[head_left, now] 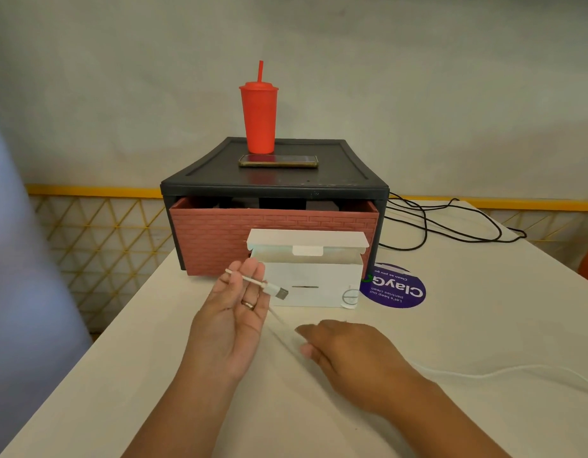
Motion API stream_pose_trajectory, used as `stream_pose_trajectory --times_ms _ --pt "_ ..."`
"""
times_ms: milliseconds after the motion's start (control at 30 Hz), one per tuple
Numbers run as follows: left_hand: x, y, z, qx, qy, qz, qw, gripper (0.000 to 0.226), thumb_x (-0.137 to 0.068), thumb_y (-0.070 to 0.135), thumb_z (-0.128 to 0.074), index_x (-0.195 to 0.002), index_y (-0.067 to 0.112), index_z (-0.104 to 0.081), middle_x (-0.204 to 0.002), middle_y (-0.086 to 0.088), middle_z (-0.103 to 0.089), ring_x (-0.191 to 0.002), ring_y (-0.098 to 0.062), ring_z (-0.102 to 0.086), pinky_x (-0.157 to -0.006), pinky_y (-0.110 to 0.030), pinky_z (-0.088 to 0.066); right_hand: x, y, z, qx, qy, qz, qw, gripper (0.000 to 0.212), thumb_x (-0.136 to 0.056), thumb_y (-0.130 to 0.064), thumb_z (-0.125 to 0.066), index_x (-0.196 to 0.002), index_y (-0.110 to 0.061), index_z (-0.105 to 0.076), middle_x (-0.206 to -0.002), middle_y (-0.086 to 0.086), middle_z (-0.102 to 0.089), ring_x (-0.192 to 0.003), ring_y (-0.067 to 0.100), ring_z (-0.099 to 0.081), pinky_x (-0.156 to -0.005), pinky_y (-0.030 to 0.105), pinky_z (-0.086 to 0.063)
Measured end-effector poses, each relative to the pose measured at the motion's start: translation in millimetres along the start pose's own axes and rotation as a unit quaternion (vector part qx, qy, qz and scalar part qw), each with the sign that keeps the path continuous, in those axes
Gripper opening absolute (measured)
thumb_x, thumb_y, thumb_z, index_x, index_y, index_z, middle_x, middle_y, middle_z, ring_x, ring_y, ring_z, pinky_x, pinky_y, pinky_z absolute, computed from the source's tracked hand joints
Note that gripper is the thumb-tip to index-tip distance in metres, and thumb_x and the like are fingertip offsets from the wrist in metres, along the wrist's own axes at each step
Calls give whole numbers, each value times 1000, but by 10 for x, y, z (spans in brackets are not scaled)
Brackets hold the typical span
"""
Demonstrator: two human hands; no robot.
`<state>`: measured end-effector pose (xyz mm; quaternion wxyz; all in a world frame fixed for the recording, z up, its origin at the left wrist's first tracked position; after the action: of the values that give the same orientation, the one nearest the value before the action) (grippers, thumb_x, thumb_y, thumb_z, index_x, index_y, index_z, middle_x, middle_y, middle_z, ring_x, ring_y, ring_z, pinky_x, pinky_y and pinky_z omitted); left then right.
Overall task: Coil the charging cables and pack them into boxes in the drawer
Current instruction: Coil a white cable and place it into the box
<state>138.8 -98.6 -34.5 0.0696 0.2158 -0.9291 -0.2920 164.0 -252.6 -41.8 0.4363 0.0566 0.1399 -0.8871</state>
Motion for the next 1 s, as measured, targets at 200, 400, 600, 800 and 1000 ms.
stream_pose_trajectory --times_ms 200,400,600,800,1000 --pt "63 -76 -5 -411 -97 -139 896 22 -96 6 -43 -79 15 -53 -92 9 -73 -79 -1 -60 -83 -20 -44 16 36 -17 78 154 71 982 30 -84 -34 -39 -65 -24 -61 -56 -10 -52 -44 13 -51 -38 18 -37" --pt "204 -188 -64 -541 -244 -76 801 15 -81 22 -44 -72 16 -55 -69 9 -68 -70 -5 -60 -71 -20 -45 95 189 162 30 264 76 961 37 -91 -39 -42 -71 -19 -65 -61 -7 -56 -49 12 -49 -39 23 -38" --pt "304 -208 -139 -417 -255 105 866 26 -72 32 -49 -59 16 -65 -44 1 -38 -46 -11 -40 -67 -25 -48 101 152 174 -88 313 69 943 25 -93 -44 -41 -90 -26 -59 -71 -9 -64 -62 7 -54 -53 15 -42" --pt "334 -195 -196 -181 -179 196 947 19 -71 15 -57 -54 5 -60 -40 6 -23 -35 -8 -25 -46 -24 -42 70 85 186 -325 192 3 926 19 -88 -35 -49 -80 -29 -64 -67 -24 -58 -64 -2 -52 -61 11 -40" --pt "374 -241 -215 -80 -173 253 949 33 -47 21 -87 -57 3 -61 -37 6 -26 -32 -6 -26 -41 -22 -39 69 33 129 -441 101 -42 891 24 -85 -37 -38 -67 -22 -44 -50 -17 -44 -49 0 -39 -51 9 -30"
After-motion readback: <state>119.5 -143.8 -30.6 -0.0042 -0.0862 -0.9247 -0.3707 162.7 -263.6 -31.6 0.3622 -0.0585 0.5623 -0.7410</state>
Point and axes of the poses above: each hand's wrist, its own x-axis away from the middle knuckle, its own z-axis out of the back of the hand, y = z × x, the point moved 2 cm from there along -x, towards the middle knuckle
